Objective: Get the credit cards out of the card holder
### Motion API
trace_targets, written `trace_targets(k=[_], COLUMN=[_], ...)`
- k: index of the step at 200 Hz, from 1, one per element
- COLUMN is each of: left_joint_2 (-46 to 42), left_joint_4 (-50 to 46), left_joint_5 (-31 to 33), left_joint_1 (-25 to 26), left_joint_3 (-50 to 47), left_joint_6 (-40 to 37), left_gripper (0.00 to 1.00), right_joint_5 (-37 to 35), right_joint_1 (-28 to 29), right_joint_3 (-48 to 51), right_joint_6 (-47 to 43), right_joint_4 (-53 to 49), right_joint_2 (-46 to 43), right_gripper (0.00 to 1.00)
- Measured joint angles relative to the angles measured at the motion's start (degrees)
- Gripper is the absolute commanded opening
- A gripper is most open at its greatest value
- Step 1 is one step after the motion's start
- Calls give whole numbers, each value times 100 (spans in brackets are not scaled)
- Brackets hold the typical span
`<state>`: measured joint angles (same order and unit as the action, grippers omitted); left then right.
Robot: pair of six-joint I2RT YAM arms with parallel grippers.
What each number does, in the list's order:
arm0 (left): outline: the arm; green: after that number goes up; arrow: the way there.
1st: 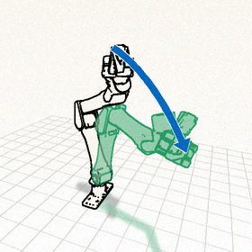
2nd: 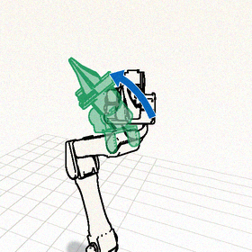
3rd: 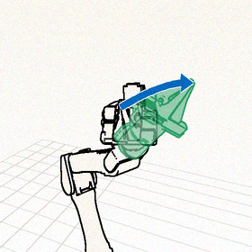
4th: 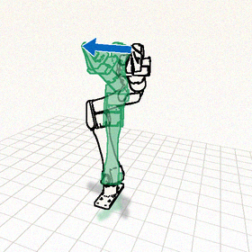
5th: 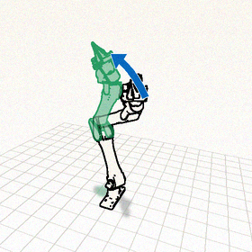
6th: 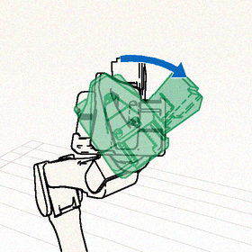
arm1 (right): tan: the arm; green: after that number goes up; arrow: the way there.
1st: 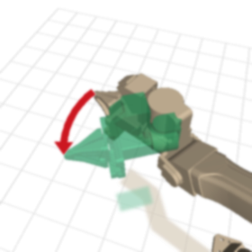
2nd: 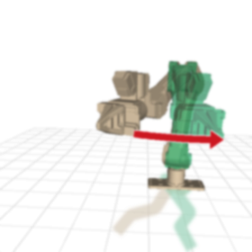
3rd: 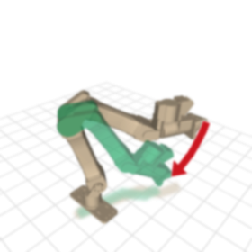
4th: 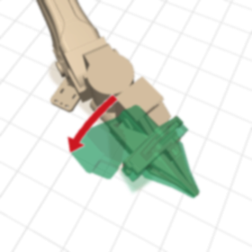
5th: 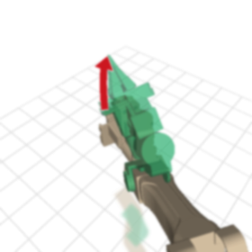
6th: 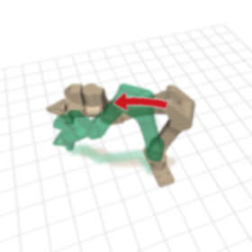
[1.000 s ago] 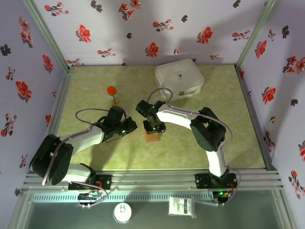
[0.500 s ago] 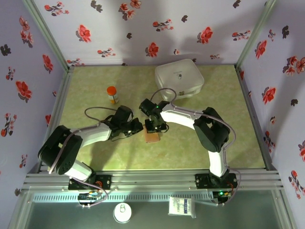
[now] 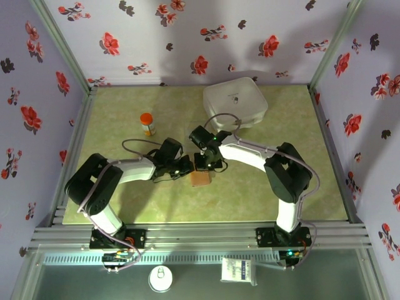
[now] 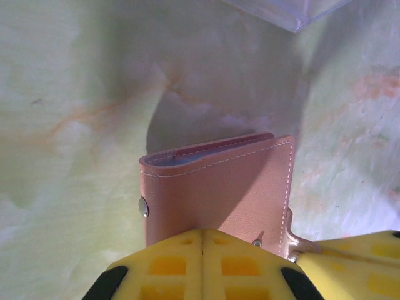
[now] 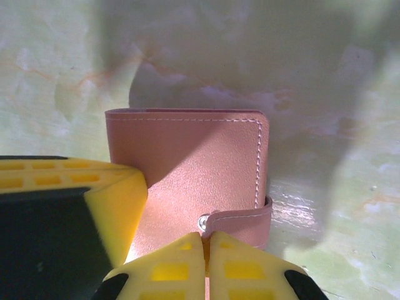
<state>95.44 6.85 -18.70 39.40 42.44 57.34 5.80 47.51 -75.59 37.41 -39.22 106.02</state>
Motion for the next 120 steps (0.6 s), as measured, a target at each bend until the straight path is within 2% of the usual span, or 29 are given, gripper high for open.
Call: trace_targets(k=[73,120], left_joint_2=[13,2], left_joint_4=[11,-20], left_joint_5=[4,24], left_joint_1=[0,0], left_joint_3=[0,7], left_joint_6=[85,85], left_gripper=[0,0], right_joint_5=[-826,-815], right_joint_1=[-39,-131], right_joint_3=[-2,13], right_joint_6=[-195,-254], right_joint_4=[-688,-684], right_joint_2=[-144,-140], right_gripper=[21,22])
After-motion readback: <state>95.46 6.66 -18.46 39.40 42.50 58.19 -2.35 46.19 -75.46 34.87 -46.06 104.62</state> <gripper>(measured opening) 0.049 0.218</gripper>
